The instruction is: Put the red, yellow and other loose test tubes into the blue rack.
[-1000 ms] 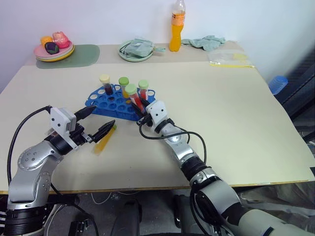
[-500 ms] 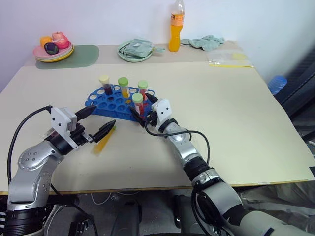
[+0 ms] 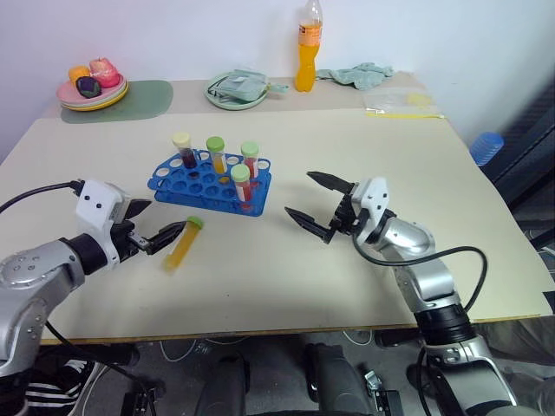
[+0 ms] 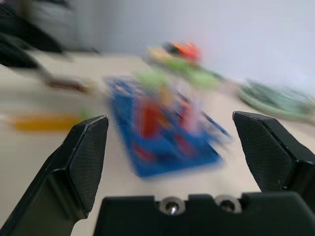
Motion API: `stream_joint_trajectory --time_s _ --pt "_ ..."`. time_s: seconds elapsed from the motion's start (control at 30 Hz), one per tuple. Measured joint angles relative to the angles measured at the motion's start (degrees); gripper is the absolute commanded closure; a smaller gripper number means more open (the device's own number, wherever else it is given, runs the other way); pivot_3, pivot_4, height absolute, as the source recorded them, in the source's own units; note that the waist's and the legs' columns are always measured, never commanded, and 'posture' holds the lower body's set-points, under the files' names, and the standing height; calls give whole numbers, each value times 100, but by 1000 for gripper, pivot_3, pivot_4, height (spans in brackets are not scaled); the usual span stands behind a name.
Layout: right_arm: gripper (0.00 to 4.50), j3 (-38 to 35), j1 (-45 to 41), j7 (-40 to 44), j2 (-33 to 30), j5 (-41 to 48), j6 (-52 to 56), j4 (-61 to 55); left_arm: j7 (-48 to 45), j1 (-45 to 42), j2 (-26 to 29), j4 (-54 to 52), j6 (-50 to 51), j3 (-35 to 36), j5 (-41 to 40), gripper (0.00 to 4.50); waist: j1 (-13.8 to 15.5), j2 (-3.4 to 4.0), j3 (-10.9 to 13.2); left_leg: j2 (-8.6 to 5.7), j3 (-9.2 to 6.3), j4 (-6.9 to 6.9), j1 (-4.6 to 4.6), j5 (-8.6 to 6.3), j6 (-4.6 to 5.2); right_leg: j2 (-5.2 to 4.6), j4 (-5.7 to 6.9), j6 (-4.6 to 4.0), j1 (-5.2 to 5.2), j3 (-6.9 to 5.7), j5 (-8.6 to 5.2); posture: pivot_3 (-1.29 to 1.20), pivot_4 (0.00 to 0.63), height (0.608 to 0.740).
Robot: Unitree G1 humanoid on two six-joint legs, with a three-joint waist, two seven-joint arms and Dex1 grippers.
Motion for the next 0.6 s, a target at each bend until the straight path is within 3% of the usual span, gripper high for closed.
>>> stream_joint_trajectory --time_s 0.1,0.27,0.5,0.6 --pt "48 161 -170 356 -161 227 491 -415 9 -305 524 364 859 -46 -66 0 21 -1 1 0 -2 2 0 0 0 3 0 -1 -1 -1 -4 0 150 740" --pt "48 332 -315 415 -54 372 861 -586 -115 -1876 534 1566 1714 -318 -348 0 78 -8 -1 -2 -7 12 -11 1 -2 2 -5 -2 3 -5 -2 0 150 740" --pt "48 622 -375 270 377 173 830 -590 -866 -3163 583 2763 2769 -1606 -418 0 1 -8 -1 -2 -6 0 -12 1 -2 5 2 4 -11 -4 18 0 150 740" --pt "48 652 -375 220 458 127 783 -597 -1185 -3698 914 3167 3307 -2400 -311 0 13 -12 1 -1 -9 1 -12 1 -2 8 6 14 -12 -4 12 0 150 740"
